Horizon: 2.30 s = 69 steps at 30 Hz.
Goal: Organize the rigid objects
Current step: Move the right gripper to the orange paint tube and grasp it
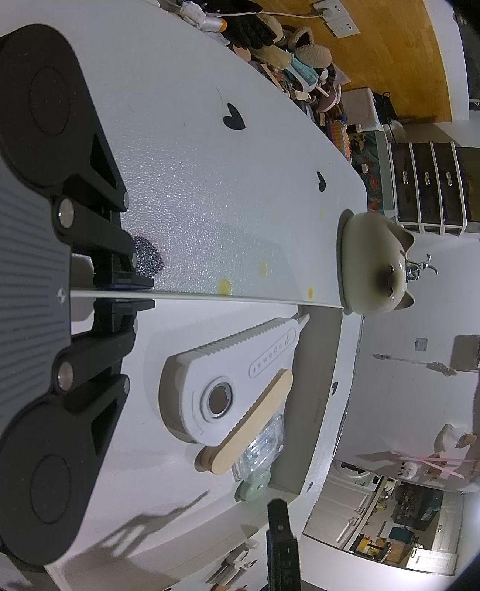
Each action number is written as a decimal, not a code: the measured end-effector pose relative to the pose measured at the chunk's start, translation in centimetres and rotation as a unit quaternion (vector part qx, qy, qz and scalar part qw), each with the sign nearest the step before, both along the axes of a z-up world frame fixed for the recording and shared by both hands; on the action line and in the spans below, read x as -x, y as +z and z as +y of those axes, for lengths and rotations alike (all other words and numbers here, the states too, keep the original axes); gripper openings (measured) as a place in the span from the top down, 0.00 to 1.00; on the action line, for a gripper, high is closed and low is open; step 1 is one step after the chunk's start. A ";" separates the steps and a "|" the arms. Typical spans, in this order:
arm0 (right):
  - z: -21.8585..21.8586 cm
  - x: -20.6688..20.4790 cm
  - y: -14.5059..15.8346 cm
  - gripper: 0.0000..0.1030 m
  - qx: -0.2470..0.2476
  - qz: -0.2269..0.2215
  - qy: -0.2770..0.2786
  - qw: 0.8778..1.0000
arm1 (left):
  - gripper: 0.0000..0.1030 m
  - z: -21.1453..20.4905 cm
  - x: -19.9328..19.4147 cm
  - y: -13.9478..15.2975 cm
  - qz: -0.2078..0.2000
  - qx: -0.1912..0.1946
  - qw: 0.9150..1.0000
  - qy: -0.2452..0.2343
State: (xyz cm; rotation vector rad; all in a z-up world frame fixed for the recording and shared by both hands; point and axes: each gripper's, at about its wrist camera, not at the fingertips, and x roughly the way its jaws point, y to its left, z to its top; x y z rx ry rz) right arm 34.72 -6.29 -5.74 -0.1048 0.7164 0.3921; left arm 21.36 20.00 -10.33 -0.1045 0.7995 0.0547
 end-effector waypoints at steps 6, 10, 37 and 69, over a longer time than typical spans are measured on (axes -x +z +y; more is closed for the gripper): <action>-1.1 2.1 1.4 0.28 -0.013 -0.011 0.003 1.000 | 0.97 -0.3 0.0 0.1 0.001 -0.004 1.000 0.003; -2.3 3.5 1.9 0.21 -0.012 -0.019 -0.002 1.000 | 0.97 -0.3 0.0 0.1 0.000 -0.003 1.000 0.004; -12.1 12.4 -1.4 0.00 -0.006 -0.029 -0.061 0.998 | 0.97 -0.3 0.0 0.2 -0.001 -0.006 1.000 0.005; -13.9 6.5 -6.9 0.00 0.016 0.001 -0.020 1.000 | 0.97 -0.4 0.0 0.2 -0.001 -0.008 1.000 0.004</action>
